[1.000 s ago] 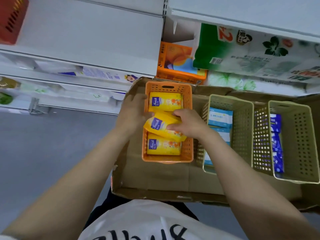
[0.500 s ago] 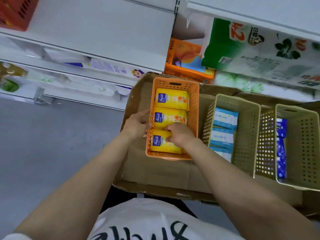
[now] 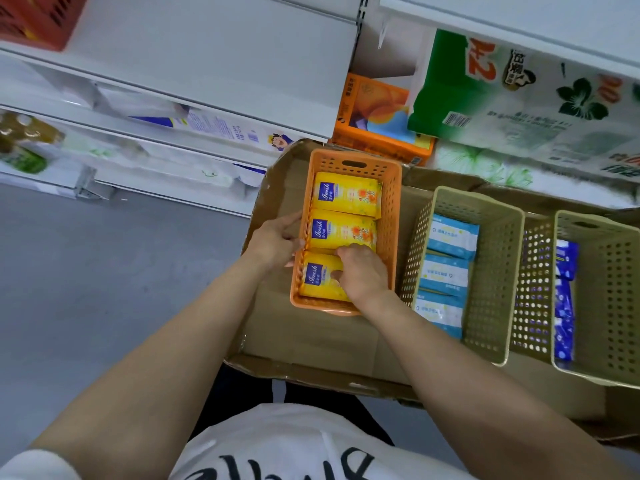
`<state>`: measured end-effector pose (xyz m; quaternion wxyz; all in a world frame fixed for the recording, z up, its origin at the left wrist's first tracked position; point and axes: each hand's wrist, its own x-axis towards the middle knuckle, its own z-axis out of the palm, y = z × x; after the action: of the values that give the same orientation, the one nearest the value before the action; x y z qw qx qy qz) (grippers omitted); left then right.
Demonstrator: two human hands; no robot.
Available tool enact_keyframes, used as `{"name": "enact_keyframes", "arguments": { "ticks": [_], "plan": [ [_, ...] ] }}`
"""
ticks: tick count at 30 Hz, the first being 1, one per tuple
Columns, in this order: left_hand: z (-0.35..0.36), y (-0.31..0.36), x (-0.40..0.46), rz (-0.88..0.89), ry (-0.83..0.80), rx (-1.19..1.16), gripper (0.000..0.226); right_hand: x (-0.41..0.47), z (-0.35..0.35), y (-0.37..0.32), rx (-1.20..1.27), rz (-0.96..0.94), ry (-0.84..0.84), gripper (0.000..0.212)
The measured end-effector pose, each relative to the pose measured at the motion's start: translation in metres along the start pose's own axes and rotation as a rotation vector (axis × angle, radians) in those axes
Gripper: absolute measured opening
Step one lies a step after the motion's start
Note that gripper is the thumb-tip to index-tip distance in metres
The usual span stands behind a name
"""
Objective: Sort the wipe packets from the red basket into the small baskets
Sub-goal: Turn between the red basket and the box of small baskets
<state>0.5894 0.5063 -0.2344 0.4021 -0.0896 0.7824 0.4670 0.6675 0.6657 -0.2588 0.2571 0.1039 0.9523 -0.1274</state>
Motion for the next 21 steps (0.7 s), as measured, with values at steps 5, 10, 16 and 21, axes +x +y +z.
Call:
{"name": "enact_keyframes", "arguments": {
  "ticks": [5,10,16,21],
  "plan": [
    [-0.001,0.003,-0.001,0.005,-0.009,0.014,0.06,-0.005,0.005,-0.002,-0.005,0.007,0.046,0.035],
    [-0.002,0.008,-0.006,0.066,-0.035,0.089,0.061,-0.01,0.001,-0.008,-0.049,0.009,-0.003,0.041],
    [-0.054,0.006,-0.03,0.221,-0.023,0.331,0.06,-0.015,-0.039,-0.031,-0.071,0.142,-0.117,0.043],
    [-0.181,-0.009,-0.075,0.341,0.087,0.396,0.046,-0.033,-0.099,-0.096,-0.003,0.209,0.081,0.046]
  ]
}}
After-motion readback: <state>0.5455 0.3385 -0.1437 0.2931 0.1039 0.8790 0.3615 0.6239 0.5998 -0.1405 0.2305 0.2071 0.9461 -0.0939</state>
